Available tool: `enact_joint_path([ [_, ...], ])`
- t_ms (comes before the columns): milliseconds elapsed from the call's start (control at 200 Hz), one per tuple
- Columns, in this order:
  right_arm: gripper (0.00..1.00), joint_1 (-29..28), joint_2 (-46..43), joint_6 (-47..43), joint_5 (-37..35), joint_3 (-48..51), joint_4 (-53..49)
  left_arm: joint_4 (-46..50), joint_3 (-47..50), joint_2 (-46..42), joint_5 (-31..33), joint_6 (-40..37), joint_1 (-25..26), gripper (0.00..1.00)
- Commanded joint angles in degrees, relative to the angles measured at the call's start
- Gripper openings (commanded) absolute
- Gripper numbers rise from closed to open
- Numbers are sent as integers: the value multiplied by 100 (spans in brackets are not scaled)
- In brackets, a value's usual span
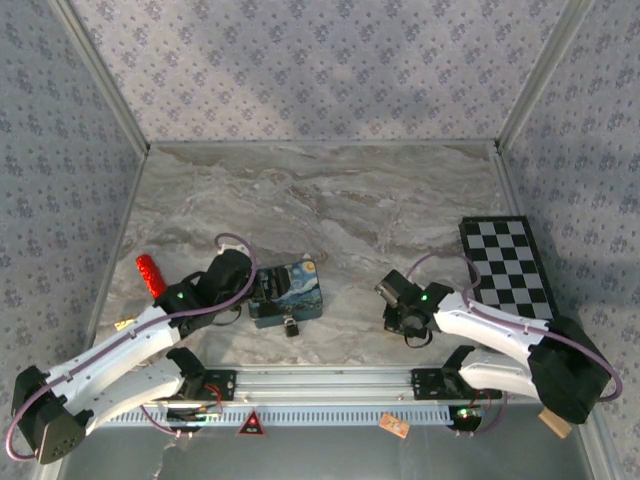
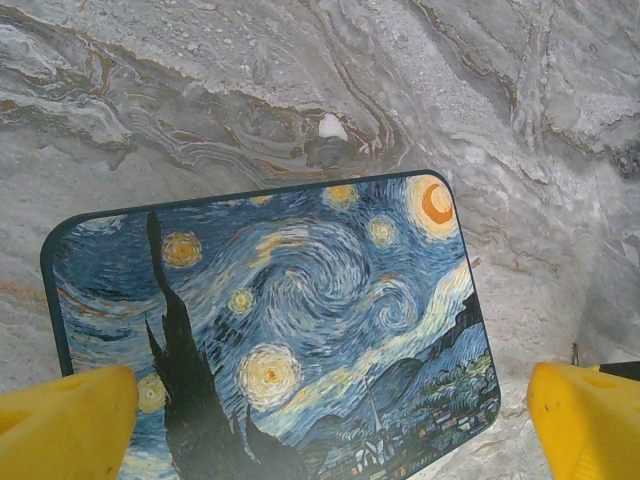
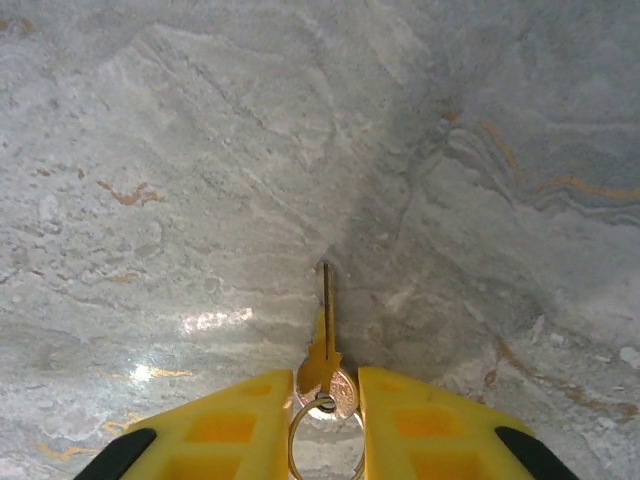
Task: Unlock the padlock with the key
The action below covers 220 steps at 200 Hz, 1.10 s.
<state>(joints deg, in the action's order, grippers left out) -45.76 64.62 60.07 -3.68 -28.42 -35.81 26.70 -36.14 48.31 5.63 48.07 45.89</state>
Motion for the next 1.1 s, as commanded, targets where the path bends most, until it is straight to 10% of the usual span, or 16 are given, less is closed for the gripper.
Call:
enact_joint_path([
  [0,18,-73,136,90,-129,-30,-29,-156,-16,-55,82,5,49,100],
  [605,2,-87,-398,-386,-312,-254,-232,-226,-31,77,82,25,48,100],
  [1094,0,-407,-1994,-3203,617,-407,1537,302,-886,367,105,-507,70,100],
])
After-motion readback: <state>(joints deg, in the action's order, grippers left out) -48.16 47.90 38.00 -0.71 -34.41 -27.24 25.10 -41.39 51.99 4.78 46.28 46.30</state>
